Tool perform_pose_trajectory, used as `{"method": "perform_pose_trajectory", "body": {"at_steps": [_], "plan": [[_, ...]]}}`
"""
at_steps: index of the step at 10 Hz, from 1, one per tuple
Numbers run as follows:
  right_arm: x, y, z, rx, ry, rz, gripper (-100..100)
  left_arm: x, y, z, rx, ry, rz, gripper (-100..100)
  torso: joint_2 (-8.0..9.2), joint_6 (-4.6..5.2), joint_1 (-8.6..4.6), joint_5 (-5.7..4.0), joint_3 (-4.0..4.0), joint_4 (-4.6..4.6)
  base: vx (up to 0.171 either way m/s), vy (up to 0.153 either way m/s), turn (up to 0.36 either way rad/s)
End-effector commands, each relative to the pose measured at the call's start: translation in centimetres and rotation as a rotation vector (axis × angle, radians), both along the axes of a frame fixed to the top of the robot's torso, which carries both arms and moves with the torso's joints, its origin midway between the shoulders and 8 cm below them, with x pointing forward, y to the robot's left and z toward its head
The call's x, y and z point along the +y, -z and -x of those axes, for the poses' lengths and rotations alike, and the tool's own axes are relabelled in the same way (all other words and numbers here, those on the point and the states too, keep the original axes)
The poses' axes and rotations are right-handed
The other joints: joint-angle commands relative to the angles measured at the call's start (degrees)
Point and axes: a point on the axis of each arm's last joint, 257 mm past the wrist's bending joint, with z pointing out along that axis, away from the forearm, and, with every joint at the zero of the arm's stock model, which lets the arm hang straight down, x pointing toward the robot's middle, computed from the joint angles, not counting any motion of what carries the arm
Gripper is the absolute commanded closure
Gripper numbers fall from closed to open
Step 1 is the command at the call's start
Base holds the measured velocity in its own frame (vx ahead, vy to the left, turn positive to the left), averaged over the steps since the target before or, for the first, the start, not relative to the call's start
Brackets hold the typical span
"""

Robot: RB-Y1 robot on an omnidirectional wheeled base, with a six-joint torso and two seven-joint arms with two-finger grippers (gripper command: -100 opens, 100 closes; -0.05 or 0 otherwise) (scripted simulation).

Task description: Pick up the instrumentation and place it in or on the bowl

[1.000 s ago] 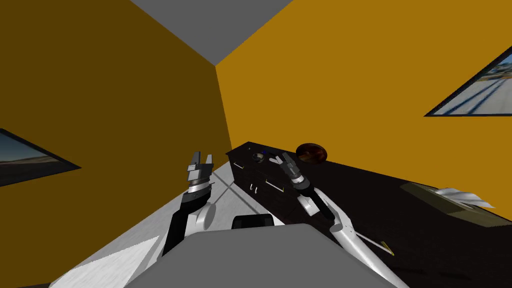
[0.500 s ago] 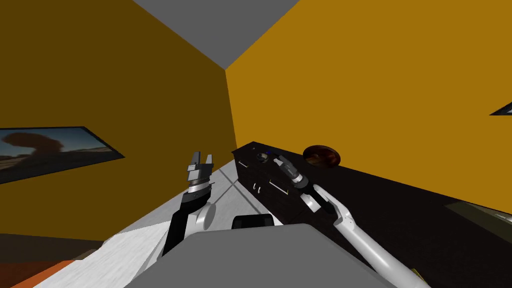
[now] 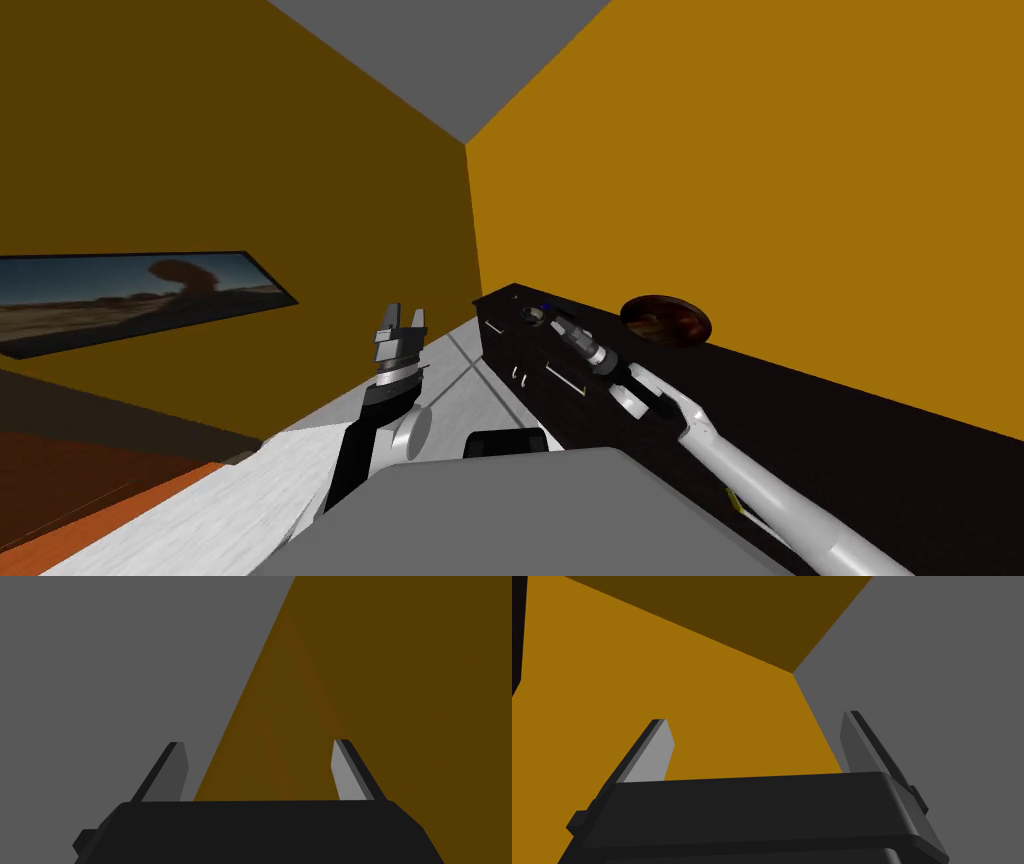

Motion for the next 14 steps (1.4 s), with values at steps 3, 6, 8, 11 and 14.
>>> {"method": "perform_pose_trajectory", "body": {"at_steps": [3, 6, 8, 11, 14], "plan": [[-1.7, 3.6, -0.8, 0.038, -0.013, 0.161, -100, 0.0, 0.0, 0.0, 0.0, 0.0, 0.0, 0, -0.01, 0.02, -0.01, 0.0, -0.01, 0.0, 0.001, 0.014, 0.215], [-3.7, 5.7, -1.2, 0.067, -0.016, 0.287, -100, 0.0, 0.0, 0.0, 0.0, 0.0, 0.0, 0, -0.05, -0.03, 0.02, 0.0, -0.03, -0.01, 0.01, 0.011, 0.155], [-5.5, 7.5, -1.5, 0.091, -0.016, 0.383, -100, 0.0, 0.0, 0.0, 0.0, 0.0, 0.0, 0, -0.09, -0.03, 0.01, -0.01, -0.05, -0.02, 0.019, 0.008, 0.201], [-8.3, 10.7, -1.2, 0.132, -0.029, 0.535, -100, 0.0, 0.0, 0.0, 0.0, 0.0, 0.0, 0, -0.1, 0.03, 0.01, 0.0, -0.06, -0.03, 0.027, 0.012, 0.169], [-12.6, 12.7, -1.2, 0.178, -0.012, 0.677, -100, 0.0, 0.0, 0.0, 0.0, 0.0, 0.0, 0, -0.12, 0.01, 0.02, 0.0, -0.06, -0.02, 0.029, 0.007, 0.14]]}}
